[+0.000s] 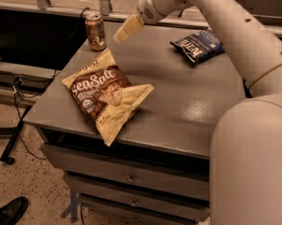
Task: Move orange can near blue chip bag
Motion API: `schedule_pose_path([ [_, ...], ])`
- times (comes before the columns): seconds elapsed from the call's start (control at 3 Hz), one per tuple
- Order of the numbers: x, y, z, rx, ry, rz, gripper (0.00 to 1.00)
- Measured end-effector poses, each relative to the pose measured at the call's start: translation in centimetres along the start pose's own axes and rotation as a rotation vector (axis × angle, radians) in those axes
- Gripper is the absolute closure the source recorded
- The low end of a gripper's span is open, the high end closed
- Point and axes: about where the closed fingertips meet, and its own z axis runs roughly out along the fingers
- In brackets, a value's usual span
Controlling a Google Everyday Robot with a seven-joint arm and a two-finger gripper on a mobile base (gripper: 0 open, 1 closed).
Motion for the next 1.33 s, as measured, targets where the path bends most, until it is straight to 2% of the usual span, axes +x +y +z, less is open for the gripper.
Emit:
schedule_pose_path([
  [0.33,-1.4,-1.6,4.1,0.038,-0.104,0.085,0.00],
  [0.67,-2.7,-1.6,8.4,0.038,-0.171,0.150,0.00],
  [1.0,-3.2,-1.2,12.1,0.018,-0.194,0.200,0.00],
  [1.33,-3.9,-0.4,14.4,-0.032,-0.198,0.251,0.18],
])
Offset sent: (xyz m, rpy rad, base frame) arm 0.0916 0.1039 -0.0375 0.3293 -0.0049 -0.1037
